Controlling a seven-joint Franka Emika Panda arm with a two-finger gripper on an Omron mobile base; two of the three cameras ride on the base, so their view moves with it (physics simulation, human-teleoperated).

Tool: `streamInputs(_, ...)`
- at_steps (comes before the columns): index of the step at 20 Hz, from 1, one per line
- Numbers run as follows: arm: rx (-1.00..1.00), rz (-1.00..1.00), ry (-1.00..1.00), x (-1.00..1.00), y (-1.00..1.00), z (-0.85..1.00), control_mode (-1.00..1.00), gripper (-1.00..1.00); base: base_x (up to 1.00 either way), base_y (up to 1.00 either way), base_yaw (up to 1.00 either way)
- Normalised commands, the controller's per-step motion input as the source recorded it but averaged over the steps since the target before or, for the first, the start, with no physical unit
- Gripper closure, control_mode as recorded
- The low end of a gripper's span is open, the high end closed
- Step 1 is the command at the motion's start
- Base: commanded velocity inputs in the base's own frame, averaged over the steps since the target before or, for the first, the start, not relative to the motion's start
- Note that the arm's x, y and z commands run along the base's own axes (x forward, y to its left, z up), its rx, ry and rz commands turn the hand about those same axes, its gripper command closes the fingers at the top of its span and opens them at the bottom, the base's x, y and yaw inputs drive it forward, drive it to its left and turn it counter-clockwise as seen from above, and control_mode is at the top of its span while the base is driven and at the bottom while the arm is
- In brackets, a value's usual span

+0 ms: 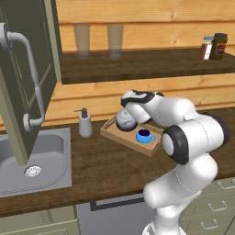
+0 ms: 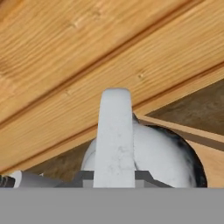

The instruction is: Pick the kettle from the counter and place it on the tray. Then pick the mug from the cabinet and place it on the tray. Then close the cabinet doors.

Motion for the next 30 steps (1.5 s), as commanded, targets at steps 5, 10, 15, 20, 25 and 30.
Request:
streamInputs(5,0.00,0.00,0.00,0.24,0.00,-0.13,-1.00,1.00,0.00,0.00,0.00)
streamInputs(10,0.00,0.00,0.00,0.22,0.00,-0.13,-1.00,1.00,0.00,0.00,0.00)
streamInputs(15,0.00,0.00,0.00,0.26,0.00,-0.19,-1.00,1.00,0.00,0.00,0.00)
streamInputs(20,0.01,0.00,0.00,0.11,-0.01,-0.18,-1.00,1.00,0.00,0.00,0.00)
streamInputs(25,0.03,0.00,0.00,0.00,0.00,-0.17,-1.00,1.00,0.00,0.00,0.00)
streamInputs(30,0.03,0.00,0.00,0.01,0.00,-0.22,-1.00,1.00,0.00,0.00,0.00)
